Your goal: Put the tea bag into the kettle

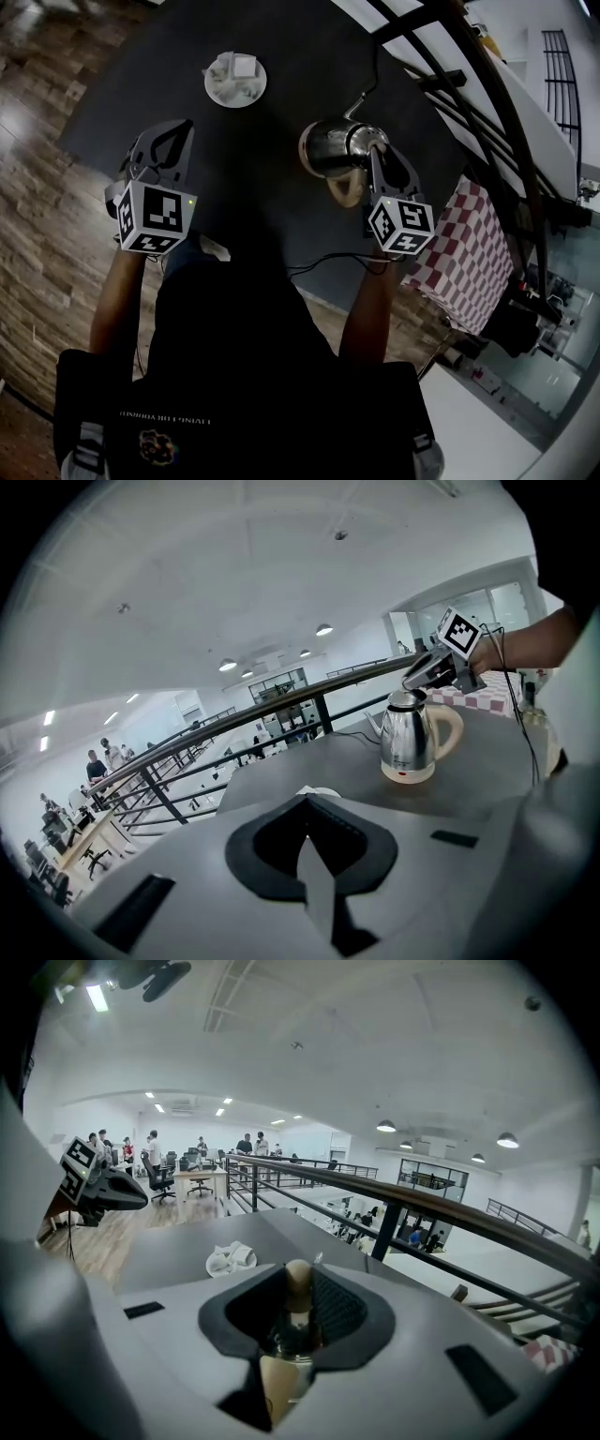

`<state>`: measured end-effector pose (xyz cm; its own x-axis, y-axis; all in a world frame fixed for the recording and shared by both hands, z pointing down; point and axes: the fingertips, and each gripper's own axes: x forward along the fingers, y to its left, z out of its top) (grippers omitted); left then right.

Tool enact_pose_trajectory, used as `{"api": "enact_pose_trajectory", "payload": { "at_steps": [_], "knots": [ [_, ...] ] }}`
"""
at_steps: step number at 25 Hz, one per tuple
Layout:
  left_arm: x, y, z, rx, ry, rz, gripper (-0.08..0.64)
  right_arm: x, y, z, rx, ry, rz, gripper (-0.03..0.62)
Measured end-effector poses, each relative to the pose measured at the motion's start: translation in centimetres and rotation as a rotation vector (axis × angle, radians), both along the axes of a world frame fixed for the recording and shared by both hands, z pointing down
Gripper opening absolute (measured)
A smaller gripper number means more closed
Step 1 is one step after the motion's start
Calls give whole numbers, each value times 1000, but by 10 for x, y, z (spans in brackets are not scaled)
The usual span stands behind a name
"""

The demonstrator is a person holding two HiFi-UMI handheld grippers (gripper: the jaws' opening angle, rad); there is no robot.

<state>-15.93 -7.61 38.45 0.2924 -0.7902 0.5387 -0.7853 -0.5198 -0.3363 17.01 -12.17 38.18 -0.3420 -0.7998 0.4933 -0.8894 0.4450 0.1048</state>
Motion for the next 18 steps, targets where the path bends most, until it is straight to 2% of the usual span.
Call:
{"api": "enact_pose_trajectory", "payload": {
  "at_steps": [18],
  "knots": [
    [8,-11,5,-15,6,24,6,1,-8,15,-48,-2,3,98]
  ]
}}
